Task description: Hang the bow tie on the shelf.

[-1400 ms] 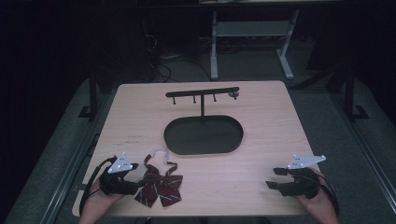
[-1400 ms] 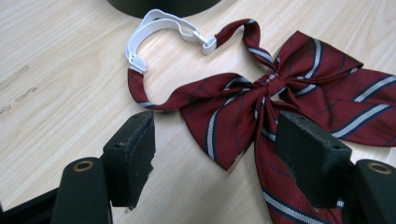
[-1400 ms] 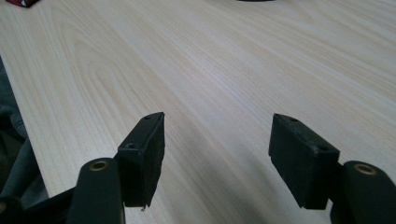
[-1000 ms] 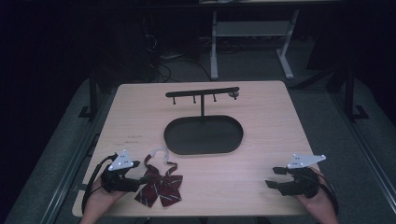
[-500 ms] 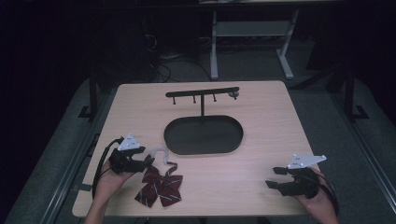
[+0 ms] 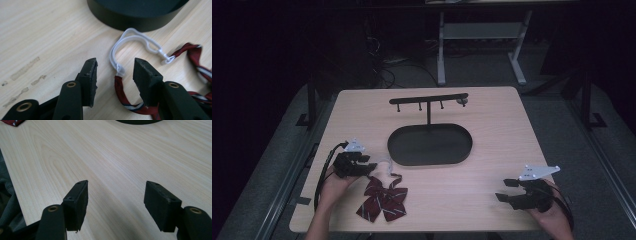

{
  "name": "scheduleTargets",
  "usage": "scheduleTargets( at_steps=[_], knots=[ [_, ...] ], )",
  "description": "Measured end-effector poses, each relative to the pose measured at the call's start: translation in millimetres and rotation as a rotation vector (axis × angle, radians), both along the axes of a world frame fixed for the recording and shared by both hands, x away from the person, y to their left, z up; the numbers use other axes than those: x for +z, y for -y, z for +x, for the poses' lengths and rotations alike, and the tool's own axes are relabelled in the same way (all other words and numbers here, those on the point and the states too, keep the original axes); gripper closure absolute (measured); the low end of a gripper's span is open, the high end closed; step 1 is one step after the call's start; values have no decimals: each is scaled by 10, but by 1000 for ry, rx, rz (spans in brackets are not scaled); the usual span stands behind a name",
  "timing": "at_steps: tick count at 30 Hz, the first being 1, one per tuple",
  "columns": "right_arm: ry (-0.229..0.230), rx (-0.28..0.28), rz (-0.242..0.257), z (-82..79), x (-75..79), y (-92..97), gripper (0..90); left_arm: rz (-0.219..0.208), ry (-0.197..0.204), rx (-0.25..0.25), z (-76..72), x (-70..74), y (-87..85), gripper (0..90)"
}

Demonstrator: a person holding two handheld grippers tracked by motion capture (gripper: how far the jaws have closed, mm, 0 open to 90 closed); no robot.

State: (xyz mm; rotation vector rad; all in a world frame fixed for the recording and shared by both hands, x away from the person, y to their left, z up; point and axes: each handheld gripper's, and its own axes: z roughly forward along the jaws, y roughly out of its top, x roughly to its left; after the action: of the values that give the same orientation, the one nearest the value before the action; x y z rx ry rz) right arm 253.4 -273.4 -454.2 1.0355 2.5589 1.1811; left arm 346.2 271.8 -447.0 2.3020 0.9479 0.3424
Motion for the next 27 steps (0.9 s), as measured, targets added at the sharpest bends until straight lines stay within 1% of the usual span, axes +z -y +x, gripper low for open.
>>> scheduleTargets(
  at_steps=[1, 2, 3, 6, 7, 10, 11, 12, 16, 21, 27],
  knots=[
    [-4, -2, 2, -2, 0, -5, 355, 7, -6, -6, 8, -6, -1, 559],
    [0, 1, 0, -1, -1, -6, 356, 3, -13, -4, 9, -18, 7, 563],
    [2, 3, -3, -2, 2, -6, 356, 9, -9, -12, 14, -24, 12, 567],
    [-2, -4, 1, -11, 7, -4, 356, 8, -8, -19, 15, -30, 35, 601],
    [0, -4, 2, -9, 5, 0, 356, 15, -7, -18, 16, -35, 42, 607],
    [-3, -6, 3, -10, 5, 6, 356, 22, -14, -23, 21, -48, 51, 624],
    [-5, -6, 4, -13, 4, 4, 356, 38, -23, -26, 28, -68, 60, 642],
    [-2, -2, 5, -11, 1, 4, 356, 42, -27, -29, 32, -78, 63, 656],
    [-3, 0, 3, -17, 5, -4, 356, 34, -32, -29, 28, -79, 55, 703],
    [-4, -2, 2, -19, 5, -5, 356, 34, -34, -36, 18, -77, 65, 772],
    [0, 2, 1, -21, 2, -13, 355, 36, -36, -35, 13, -75, 68, 802]
  ],
)
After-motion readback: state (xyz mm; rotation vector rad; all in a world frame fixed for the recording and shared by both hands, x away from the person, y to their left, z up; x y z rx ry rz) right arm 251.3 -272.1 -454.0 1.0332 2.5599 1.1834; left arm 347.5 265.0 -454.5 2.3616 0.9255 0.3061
